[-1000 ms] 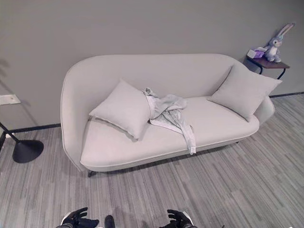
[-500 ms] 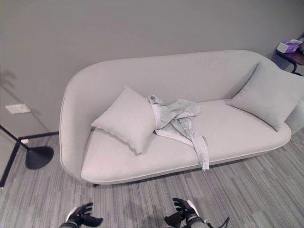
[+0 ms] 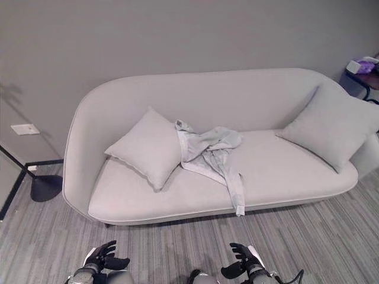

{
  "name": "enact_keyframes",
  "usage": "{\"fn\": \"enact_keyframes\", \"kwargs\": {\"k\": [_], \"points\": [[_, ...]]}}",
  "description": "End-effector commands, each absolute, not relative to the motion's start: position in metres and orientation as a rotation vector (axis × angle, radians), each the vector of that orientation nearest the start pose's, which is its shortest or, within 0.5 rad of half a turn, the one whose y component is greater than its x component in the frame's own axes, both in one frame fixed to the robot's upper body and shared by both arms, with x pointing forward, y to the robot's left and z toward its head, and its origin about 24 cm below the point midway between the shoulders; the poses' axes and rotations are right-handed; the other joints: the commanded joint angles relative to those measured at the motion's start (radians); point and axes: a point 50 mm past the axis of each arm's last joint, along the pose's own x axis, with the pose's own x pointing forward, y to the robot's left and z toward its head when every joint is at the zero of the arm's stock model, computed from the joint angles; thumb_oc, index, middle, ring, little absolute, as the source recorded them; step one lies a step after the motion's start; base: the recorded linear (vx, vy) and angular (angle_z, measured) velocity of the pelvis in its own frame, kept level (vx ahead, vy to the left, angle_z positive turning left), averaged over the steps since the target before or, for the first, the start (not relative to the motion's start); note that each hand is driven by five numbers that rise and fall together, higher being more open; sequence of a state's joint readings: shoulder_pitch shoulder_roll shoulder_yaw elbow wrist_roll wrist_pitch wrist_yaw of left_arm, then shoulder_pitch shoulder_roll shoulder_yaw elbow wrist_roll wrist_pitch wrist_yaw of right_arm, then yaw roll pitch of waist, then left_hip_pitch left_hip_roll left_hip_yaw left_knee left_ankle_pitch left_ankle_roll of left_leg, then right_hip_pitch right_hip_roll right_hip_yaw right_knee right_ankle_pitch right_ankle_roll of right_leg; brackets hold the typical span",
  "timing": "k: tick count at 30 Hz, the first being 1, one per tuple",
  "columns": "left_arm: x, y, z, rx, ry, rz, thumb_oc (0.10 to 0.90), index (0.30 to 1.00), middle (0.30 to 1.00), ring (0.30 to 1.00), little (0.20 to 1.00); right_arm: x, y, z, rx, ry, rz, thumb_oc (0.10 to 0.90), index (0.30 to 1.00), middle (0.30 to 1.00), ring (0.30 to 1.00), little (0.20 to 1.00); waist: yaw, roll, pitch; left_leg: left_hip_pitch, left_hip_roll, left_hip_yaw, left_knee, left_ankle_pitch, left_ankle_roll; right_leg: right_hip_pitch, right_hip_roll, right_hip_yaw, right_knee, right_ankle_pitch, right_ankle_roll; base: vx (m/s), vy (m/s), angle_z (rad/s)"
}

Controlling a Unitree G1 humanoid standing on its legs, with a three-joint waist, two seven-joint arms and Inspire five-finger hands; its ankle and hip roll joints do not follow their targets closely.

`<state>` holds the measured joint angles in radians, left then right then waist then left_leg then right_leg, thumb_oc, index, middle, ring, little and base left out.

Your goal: Hang the clothes on the sofa on the clothes rack.

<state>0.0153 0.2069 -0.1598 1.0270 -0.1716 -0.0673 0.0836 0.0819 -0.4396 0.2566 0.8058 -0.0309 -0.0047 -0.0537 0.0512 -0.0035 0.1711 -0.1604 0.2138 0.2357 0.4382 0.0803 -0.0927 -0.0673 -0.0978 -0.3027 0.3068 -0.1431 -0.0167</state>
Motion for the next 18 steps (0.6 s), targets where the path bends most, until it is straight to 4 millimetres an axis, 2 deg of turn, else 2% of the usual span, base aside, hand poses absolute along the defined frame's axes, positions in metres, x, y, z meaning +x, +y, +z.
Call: {"fn": "enact_keyframes", "kwargs": {"k": [1,2,3,4,5,6,7,8,9,10,11,13,14,15,16,17,18], "points": [[0.129,0.204,-0.145,0.204,0.945,0.05,0.8,0.9,0.9,0.9,0.9,0.147,-0.259,-0.11,-0.525,0.832,0.002,0.8,0.9,0.9,0.9,0.9,-0.017,-0.049,0.015,-0.055,-0.017,0.171,-0.222,0.015,-0.007,0.294,-0.02,-0.017,-0.394,0.075,0.079,0.32,-0.029,0.15],[0.128,0.204,-0.145,0.203,0.946,0.05,0.8,0.9,0.9,0.9,0.9,0.147,-0.259,-0.11,-0.527,0.832,0.002,0.8,0.9,0.9,0.9,0.9,-0.018,-0.053,0.014,-0.037,-0.031,0.175,-0.259,0.032,-0.008,0.295,-0.026,-0.018,-0.394,0.074,0.08,0.25,0.032,0.54],[0.13,0.205,-0.144,0.204,0.942,0.05,0.8,0.9,0.9,0.9,0.9,0.149,-0.257,-0.111,-0.535,0.833,0.013,0.8,0.9,0.9,0.9,0.9,-0.014,-0.047,0.009,-0.03,-0.043,0.19,-0.388,0.061,-0.01,0.308,-0.019,-0.028,-0.394,0.063,0.084,0.21,0.009,0.38],[0.131,0.205,-0.144,0.209,0.943,0.051,0.8,0.9,0.9,0.9,0.9,0.155,-0.256,-0.11,-0.573,0.827,0.035,0.8,0.9,0.9,0.9,0.9,0.005,-0.04,0.008,-0.044,-0.05,0.17,-0.448,0.077,-0.015,0.329,-0.011,-0.039,-0.394,0.051,0.084,0.31,0.04,0.27],[0.128,0.206,-0.145,0.196,0.948,0.063,0.8,0.9,0.9,0.9,0.9,0.157,-0.253,-0.11,-0.579,0.823,0.06,0.8,0.9,0.9,0.9,0.9,0.007,-0.03,-0.005,-0.002,-0.07,0.139,-0.518,0.07,-0.003,0.334,-0.002,-0.03,-0.394,0.052,0.098,0.27,0.024,0.03],[0.124,0.207,-0.147,0.194,0.968,0.067,0.8,0.9,0.9,0.9,0.9,0.157,-0.25,-0.112,-0.575,0.824,0.076,0.8,0.9,0.9,0.9,0.9,0.0,-0.019,-0.015,0.018,-0.068,0.142,-0.526,0.093,0.005,0.335,0.013,-0.033,-0.394,0.052,0.101,0.45,0.068,-0.1],[0.117,0.209,-0.15,0.203,0.998,0.075,0.8,0.9,0.9,0.9,0.9,0.157,-0.24,-0.115,-0.567,0.822,0.114,0.8,0.9,0.9,0.9,0.9,0.002,-0.031,-0.045,0.06,-0.088,0.157,-0.525,0.106,0.012,0.368,-0.005,-0.026,-0.394,0.047,0.111,0.33,0.041,-0.36],[0.117,0.209,-0.15,0.203,0.998,0.075,0.8,0.9,0.9,0.9,0.9,0.157,-0.239,-0.115,-0.567,0.822,0.114,0.8,0.9,0.9,0.9,0.9,0.003,-0.032,-0.045,0.061,-0.089,0.158,-0.525,0.105,0.012,0.369,-0.005,-0.025,-0.394,0.047,0.112,0.51,0.073,-0.48],[0.115,0.216,-0.15,0.199,1.008,0.104,0.8,0.9,0.9,0.9,0.9,0.155,-0.23,-0.119,-0.555,0.827,0.156,0.8,0.9,0.9,0.9,0.9,0.015,-0.059,-0.073,0.105,-0.11,0.18,-0.526,0.073,0.03,0.386,-0.039,-0.039,-0.343,0.078,0.129,0.39,0.077,-0.57],[0.115,0.219,-0.15,0.205,1.01,0.105,0.8,0.9,0.9,0.9,0.9,0.154,-0.227,-0.12,-0.562,0.833,0.175,0.8,0.9,0.9,0.9,0.9,0.021,-0.075,-0.075,0.131,-0.129,0.174,-0.526,0.038,0.04,0.371,-0.076,-0.046,-0.227,0.086,0.151,0.44,0.133,-0.46],[0.118,0.223,-0.148,0.212,0.999,0.107,0.8,0.9,0.9,0.9,0.9,0.156,-0.225,-0.12,-0.556,0.828,0.179,0.8,0.9,0.9,0.9,0.9,0.014,-0.078,-0.066,0.158,-0.136,0.173,-0.526,0.013,0.056,0.313,-0.114,-0.038,-0.09,0.11,0.165,0.26,0.148,-0.37],[0.128,0.226,-0.144,0.239,0.976,0.103,0.8,0.9,0.9,0.9,0.9,0.162,-0.222,-0.117,-0.532,0.802,0.166,0.8,0.9,0.9,0.9,0.9,-0.015,-0.091,-0.029,0.201,-0.152,0.168,-0.526,-0.029,0.089,0.179,-0.181,-0.003,0.178,0.206,0.196,0.09,0.126,-0.03],[0.128,0.226,-0.144,0.239,0.974,0.104,0.8,0.9,0.9,0.9,0.9,0.162,-0.222,-0.117,-0.532,0.801,0.166,0.8,0.9,0.9,0.9,0.9,-0.012,-0.083,-0.031,0.191,-0.139,0.179,-0.526,-0.015,0.093,0.172,-0.17,-0.009,0.171,0.218,0.183,0.1,0.083,0.23],[0.137,0.231,-0.14,0.266,0.95,0.107,0.8,0.9,0.9,0.9,0.9,0.164,-0.222,-0.115,-0.524,0.788,0.147,0.8,0.9,0.9,0.9,0.9,-0.035,-0.083,-0.002,0.23,-0.139,0.166,-0.526,-0.056,0.106,0.099,-0.216,-0.001,0.34,0.245,0.191,0.13,0.027,0.19],[0.139,0.234,-0.138,0.27,0.943,0.116,0.8,0.9,0.9,0.9,0.9,0.162,-0.223,-0.116,-0.524,0.798,0.135,0.8,0.9,0.9,0.9,0.9,-0.036,-0.085,0.002,0.245,-0.138,0.169,-0.526,-0.075,0.111,0.065,-0.254,-0.012,0.386,0.251,0.195,0.27,0.02,0.41],[0.14,0.236,-0.137,0.273,0.936,0.121,0.8,0.9,0.9,0.9,0.9,0.158,-0.224,-0.118,-0.528,0.811,0.126,0.8,0.9,0.9,0.9,0.9,-0.035,-0.092,0.003,0.262,-0.145,0.166,-0.526,-0.102,0.112,0.043,-0.301,-0.033,0.383,0.233,0.192,0.25,-0.077,0.38],[0.143,0.237,-0.136,0.273,0.927,0.124,0.8,0.9,0.9,0.9,0.9,0.155,-0.225,-0.119,-0.527,0.822,0.118,0.8,0.9,0.9,0.9,0.9,-0.033,-0.094,0.003,0.269,-0.144,0.164,-0.526,-0.112,0.105,0.046,-0.334,-0.06,0.317,0.235,0.188,0.25,-0.148,0.43]]}}
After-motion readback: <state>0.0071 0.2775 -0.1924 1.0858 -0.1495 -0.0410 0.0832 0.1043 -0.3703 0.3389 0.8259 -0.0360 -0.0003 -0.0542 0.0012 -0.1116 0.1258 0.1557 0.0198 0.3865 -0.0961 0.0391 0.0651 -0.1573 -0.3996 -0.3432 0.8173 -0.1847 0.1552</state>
